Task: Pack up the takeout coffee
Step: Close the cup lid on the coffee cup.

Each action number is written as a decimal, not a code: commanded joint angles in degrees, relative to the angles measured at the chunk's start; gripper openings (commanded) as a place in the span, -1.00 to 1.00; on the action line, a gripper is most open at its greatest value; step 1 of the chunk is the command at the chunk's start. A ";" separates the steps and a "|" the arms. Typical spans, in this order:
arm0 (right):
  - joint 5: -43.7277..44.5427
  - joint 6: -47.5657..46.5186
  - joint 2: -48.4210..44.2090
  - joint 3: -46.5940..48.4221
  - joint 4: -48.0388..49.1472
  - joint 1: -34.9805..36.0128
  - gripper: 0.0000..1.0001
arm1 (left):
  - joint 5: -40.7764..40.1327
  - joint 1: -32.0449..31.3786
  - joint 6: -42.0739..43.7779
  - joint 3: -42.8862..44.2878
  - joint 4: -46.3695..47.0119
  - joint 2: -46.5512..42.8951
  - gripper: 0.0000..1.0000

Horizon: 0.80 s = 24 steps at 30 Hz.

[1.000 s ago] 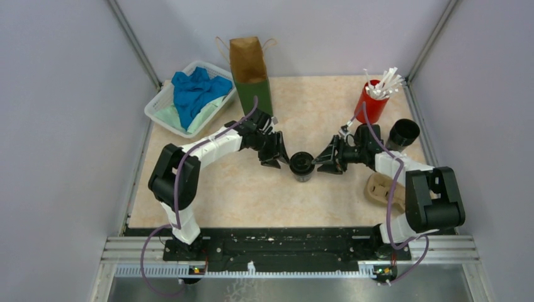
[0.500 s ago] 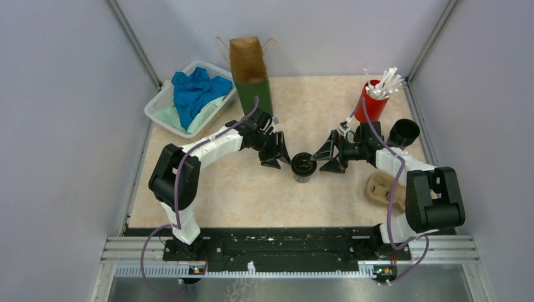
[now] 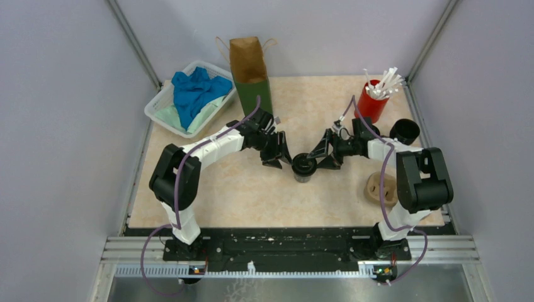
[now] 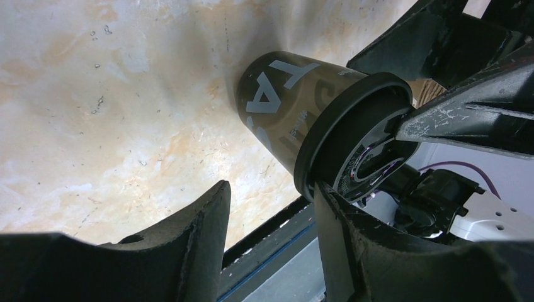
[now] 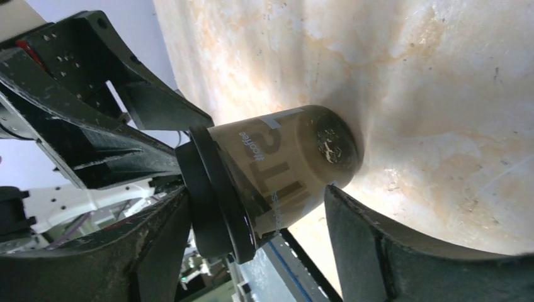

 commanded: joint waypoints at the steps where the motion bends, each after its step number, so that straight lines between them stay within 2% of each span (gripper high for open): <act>1: 2.57 -0.31 2.01 0.66 0.02 0.33 0.42 | -0.77 -0.46 0.26 -1.08 0.90 0.96 0.15; 4: 5.55 0.34 2.87 -2.64 0.68 0.34 0.40 | -1.78 -0.54 0.27 -3.88 1.63 0.84 0.13; 8: 5.80 4.04 2.71 -9.11 6.83 0.34 0.39 | -2.55 -0.76 0.08 -9.12 3.37 -0.02 0.11; 11: 6.17 2.11 0.42 -8.61 5.04 0.32 0.40 | -2.63 -0.91 0.09 -10.05 3.41 -0.80 0.10; 16: 2.65 -0.71 -2.41 -3.75 2.00 0.34 0.61 | -3.05 -1.10 0.86 -6.32 1.69 -0.26 0.11; 21: 1.39 -4.92 -5.63 0.38 -4.54 0.24 0.96 | -3.01 -1.46 0.65 -6.45 2.12 -0.13 0.11; 24: 0.45 -6.43 -7.50 -0.02 -6.91 0.28 0.97 | -2.87 -1.61 0.62 -7.13 2.38 -0.15 0.11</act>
